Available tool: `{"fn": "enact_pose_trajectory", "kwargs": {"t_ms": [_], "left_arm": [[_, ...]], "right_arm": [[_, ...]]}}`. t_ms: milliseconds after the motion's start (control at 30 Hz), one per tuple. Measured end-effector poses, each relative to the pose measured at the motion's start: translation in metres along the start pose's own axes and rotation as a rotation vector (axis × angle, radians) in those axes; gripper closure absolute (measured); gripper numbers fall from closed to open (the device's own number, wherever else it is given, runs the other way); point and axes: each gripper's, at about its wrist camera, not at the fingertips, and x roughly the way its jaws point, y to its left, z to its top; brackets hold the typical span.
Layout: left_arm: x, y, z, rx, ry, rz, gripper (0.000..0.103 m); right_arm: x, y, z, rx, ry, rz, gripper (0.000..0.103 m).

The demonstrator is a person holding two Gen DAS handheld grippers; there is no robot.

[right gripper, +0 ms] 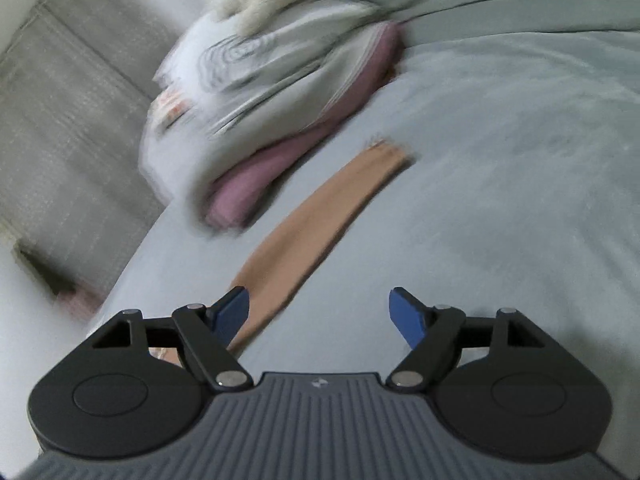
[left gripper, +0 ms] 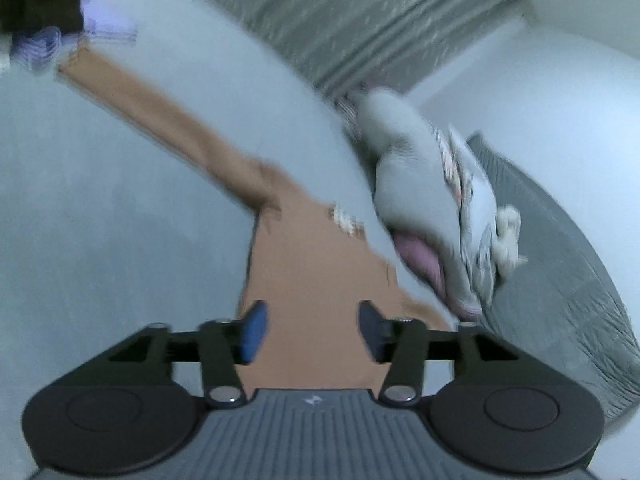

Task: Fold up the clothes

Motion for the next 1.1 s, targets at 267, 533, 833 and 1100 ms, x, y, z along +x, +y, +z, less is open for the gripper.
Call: {"fn": "enact_pose_trajectory", "kwargs": {"t_ms": [267, 533, 833, 1100], "left_arm": [[0.087, -0.021, -0.026, 0.139, 0.211, 0.047, 0.046], [0.125, -0.025, -0.036, 0.243, 0.258, 0.088, 0.046], [0.116, -0.022, -0.029, 0.217, 0.233, 0.087, 0.042], [0.105, -0.024, -0.027, 0.194, 0.228, 0.068, 0.04]], "right_arm": [[0.104, -0.032, 0.054, 0.06, -0.028, -0.043, 0.025], [0.174, -0.017, 0.06, -0.062, -0.026, -0.064, 0.09], [0.11, -0.001, 0.067, -0.088, -0.18, -0.007, 0.097], [0.071, -0.012, 0.055, 0.006, -0.21, -0.012, 0.097]]}}
